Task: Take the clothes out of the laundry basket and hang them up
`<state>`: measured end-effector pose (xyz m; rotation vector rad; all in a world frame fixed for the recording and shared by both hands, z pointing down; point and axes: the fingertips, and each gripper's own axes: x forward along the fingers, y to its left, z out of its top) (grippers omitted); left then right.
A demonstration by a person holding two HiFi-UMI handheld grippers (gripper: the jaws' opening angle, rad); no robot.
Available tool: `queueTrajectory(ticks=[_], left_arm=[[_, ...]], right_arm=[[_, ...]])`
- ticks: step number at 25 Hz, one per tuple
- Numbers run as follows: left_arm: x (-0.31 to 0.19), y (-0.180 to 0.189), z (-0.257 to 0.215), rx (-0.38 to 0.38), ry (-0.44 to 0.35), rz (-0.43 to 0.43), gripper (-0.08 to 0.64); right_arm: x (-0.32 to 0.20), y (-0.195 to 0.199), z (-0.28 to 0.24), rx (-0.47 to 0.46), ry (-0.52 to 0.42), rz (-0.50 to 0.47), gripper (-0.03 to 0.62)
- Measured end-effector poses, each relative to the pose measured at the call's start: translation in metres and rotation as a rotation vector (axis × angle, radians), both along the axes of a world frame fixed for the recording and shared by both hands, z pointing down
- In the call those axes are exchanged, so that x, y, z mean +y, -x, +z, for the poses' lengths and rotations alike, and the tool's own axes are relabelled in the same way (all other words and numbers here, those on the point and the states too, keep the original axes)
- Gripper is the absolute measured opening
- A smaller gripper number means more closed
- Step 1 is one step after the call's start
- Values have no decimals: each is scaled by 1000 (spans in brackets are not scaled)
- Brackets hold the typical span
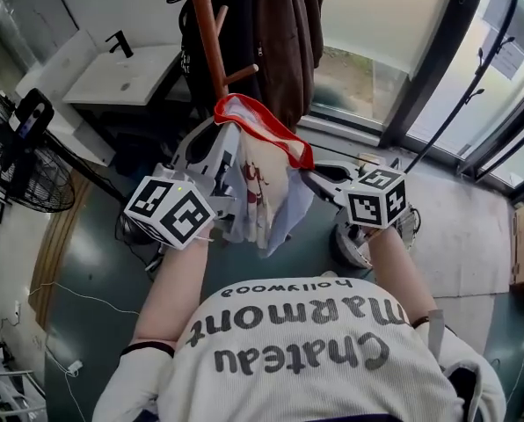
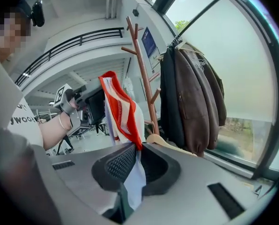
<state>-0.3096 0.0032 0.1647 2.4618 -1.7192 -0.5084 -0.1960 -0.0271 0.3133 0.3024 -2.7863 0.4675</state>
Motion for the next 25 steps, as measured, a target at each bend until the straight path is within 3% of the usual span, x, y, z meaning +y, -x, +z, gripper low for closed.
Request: queueTrajectory(ticks=[16,25], left_arm=[[34,62,3,66,-13,-141,18],[29,78,-11,44,-56,-215,18]], right_arm=[[-27,22,-104,-224,-92,84,52],[-76,41,-112,-306,-82,80,52]])
